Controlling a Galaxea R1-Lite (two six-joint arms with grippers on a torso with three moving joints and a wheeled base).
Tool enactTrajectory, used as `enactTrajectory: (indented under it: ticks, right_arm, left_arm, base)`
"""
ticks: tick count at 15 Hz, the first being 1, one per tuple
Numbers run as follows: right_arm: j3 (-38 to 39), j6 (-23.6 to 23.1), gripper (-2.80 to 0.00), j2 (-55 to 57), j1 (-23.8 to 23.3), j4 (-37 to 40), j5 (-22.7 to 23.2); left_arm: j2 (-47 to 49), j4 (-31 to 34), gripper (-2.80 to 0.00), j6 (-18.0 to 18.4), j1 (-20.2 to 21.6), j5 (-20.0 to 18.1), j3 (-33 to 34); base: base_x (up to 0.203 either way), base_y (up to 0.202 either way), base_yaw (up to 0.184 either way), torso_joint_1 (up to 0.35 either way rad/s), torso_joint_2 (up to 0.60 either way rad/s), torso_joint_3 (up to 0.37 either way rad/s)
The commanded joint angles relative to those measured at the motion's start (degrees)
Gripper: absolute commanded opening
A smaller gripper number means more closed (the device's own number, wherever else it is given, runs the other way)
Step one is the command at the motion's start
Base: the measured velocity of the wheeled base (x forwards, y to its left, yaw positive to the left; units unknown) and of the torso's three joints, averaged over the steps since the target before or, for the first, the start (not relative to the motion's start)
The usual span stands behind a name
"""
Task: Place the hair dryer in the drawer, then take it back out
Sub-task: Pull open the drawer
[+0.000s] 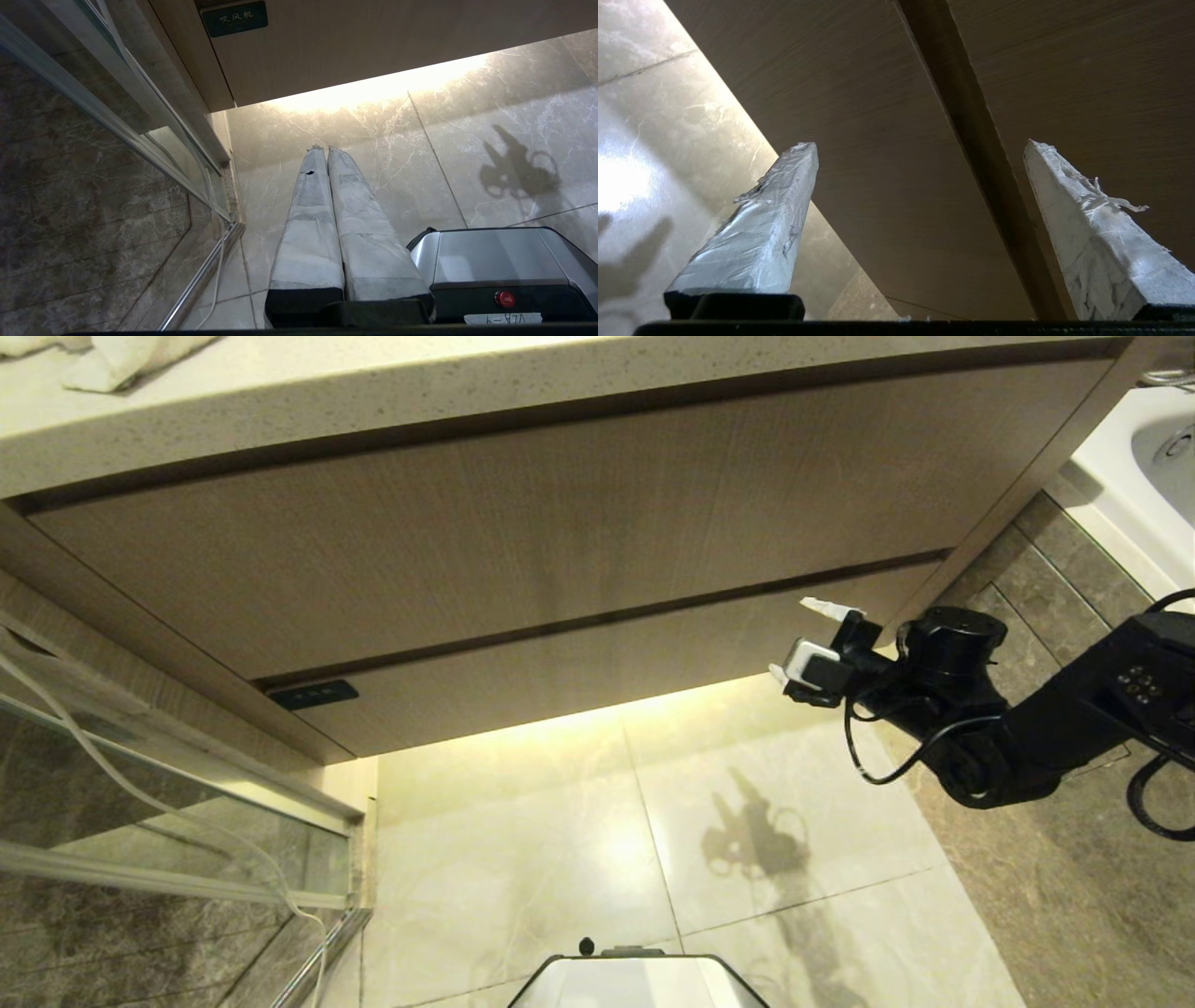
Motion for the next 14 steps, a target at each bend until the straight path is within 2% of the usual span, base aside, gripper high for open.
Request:
enactTrajectory:
  ticks: [1,6,14]
  right_arm:
    - [-4.09,0.17,0.0,4.9,0.53,-0.41,0.12]
    - [-13.51,3.86,0.0,10.12,2.14,1.69,0.16]
    - [-20.89,4.1,0.0,13.34,2.25,2.26,0.9]
  left_arm:
    - [0.0,0.0,-2.8,0.0,0.0,-0.09,0.0]
    - [0.0,0.0,-2.8,0.0,0.0,-0.09,0.0]
    - [0.0,0.0,-2.8,0.0,0.0,-0.05,0.0]
  base:
    - [0.0,0.0,0.0,0.0,0.0,0.0]
    - [0.0,0.0,0.0,0.0,0.0,0.0]
    - [0.0,0.0,0.0,0.0,0.0,0.0]
